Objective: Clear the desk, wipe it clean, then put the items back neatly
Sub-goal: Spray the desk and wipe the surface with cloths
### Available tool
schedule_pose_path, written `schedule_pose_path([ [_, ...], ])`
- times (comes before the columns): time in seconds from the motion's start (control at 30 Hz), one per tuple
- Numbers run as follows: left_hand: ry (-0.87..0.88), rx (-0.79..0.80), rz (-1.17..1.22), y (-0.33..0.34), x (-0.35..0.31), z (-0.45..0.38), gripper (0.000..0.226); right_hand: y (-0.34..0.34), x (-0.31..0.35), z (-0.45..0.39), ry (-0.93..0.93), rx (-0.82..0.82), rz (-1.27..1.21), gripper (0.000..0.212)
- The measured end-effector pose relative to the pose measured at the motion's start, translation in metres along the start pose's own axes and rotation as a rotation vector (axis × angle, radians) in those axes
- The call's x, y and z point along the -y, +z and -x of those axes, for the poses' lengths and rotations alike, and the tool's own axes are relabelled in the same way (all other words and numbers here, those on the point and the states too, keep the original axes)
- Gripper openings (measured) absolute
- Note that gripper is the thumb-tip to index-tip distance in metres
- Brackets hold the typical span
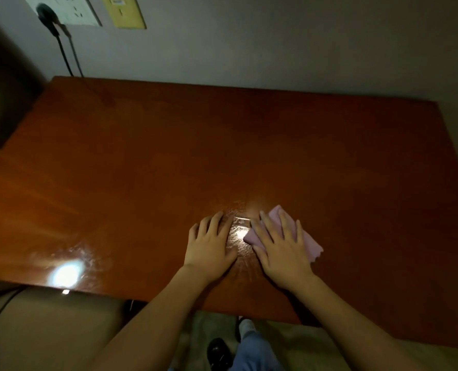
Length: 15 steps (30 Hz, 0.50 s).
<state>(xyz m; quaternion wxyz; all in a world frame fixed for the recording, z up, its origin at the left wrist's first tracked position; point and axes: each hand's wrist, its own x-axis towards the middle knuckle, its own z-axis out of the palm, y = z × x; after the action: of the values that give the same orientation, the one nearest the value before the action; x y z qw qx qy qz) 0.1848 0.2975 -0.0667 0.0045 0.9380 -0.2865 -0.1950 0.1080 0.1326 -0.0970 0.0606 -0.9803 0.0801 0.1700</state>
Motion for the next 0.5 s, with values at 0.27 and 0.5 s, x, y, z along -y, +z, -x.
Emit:
schedule_pose_path([
  [0.27, 0.011, 0.013, 0.001, 0.0, -0.006, 0.01, 0.071, -0.016, -0.029, -0.002, 0.208, -0.026, -0.044, 0.072],
  [0.5, 0.013, -0.018, 0.011, 0.01, -0.002, 0.023, 0.068, -0.011, 0.03, -0.007, 0.065, -0.056, -0.023, 0.063],
])
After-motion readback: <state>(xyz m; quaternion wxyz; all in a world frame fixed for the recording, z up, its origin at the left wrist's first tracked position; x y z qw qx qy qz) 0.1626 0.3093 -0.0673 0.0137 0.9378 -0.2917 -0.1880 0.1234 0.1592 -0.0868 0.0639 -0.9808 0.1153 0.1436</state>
